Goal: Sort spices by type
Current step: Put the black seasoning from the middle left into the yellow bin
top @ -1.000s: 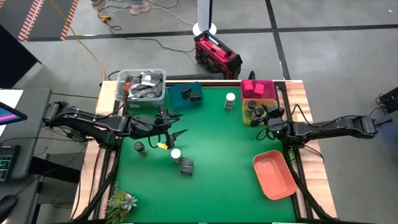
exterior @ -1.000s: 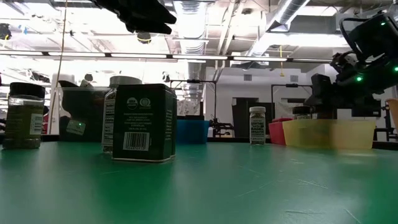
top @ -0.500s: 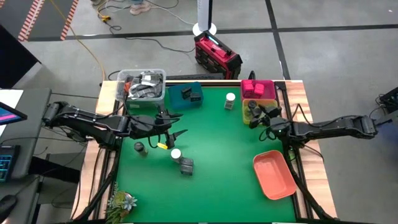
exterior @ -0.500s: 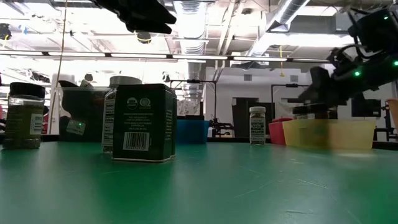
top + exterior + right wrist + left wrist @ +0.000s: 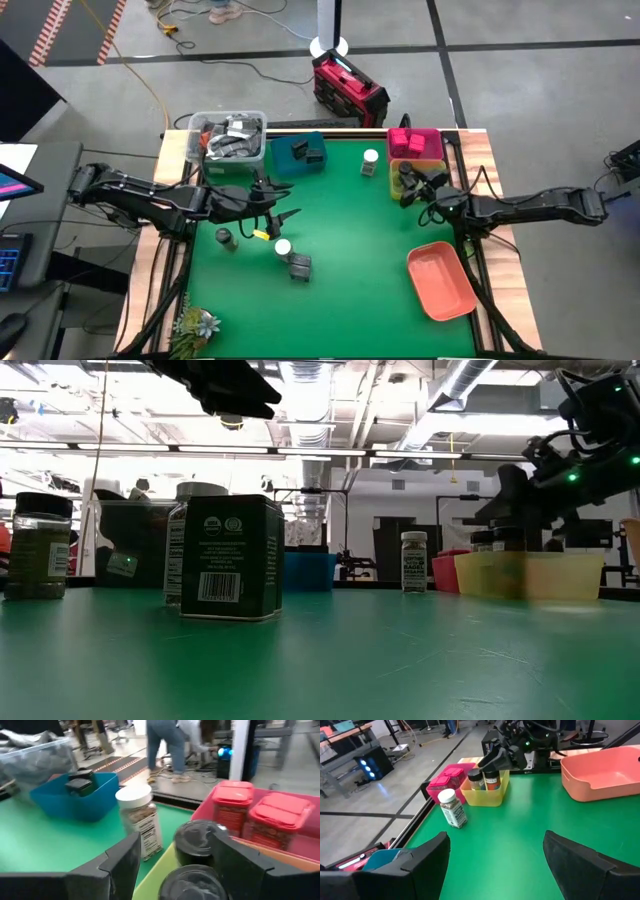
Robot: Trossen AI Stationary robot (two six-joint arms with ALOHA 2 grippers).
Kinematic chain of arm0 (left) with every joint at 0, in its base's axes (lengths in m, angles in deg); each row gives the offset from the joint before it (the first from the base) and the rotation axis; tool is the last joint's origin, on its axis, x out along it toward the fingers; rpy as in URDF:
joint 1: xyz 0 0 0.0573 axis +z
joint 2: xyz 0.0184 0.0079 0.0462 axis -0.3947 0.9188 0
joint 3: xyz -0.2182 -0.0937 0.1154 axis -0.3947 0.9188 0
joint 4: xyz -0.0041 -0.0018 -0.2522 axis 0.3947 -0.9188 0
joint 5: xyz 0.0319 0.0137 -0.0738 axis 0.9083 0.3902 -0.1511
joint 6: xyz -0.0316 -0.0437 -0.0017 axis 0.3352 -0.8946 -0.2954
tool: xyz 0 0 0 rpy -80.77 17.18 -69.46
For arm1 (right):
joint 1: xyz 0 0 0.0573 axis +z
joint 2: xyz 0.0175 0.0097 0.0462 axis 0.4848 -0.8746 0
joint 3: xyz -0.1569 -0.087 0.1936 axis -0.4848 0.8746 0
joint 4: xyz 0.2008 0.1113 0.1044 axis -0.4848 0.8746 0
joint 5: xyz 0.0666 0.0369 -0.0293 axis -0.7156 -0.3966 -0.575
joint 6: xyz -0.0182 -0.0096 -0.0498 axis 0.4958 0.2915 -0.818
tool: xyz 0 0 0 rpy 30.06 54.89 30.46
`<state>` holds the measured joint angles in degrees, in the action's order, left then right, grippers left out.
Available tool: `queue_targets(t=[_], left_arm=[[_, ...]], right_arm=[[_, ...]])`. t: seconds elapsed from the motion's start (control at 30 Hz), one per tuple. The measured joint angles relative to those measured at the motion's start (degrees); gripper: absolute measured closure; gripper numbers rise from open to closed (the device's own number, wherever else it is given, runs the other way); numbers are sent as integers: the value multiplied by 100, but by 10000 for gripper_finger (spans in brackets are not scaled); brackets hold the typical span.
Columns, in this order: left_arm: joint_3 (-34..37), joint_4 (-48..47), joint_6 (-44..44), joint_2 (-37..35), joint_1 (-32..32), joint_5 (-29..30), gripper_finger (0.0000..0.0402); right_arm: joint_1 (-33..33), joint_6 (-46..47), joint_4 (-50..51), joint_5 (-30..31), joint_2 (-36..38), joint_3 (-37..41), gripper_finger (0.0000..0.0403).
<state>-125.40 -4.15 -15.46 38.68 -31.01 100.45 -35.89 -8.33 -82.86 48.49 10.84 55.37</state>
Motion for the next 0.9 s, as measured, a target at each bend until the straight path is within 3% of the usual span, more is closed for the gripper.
queue_targets(t=[0.3, 0.67, 0.8, 0.9], left_arm=[[0, 5, -34, 0, 0, -53, 95], [0, -166, -34, -22, -3, -57, 95], [-239, -1122, -416, -265, -3, -54, 95], [-625, -2438, -1021, -396, -3, -191, 95]], right_arm=[[0, -112, -175, -601, 4, 0, 135], [152, -725, -649, -495, 4, 0, 135], [319, -1029, -749, -390, 4, 0, 135], [493, -1434, -1031, -105, 4, -17, 135]])
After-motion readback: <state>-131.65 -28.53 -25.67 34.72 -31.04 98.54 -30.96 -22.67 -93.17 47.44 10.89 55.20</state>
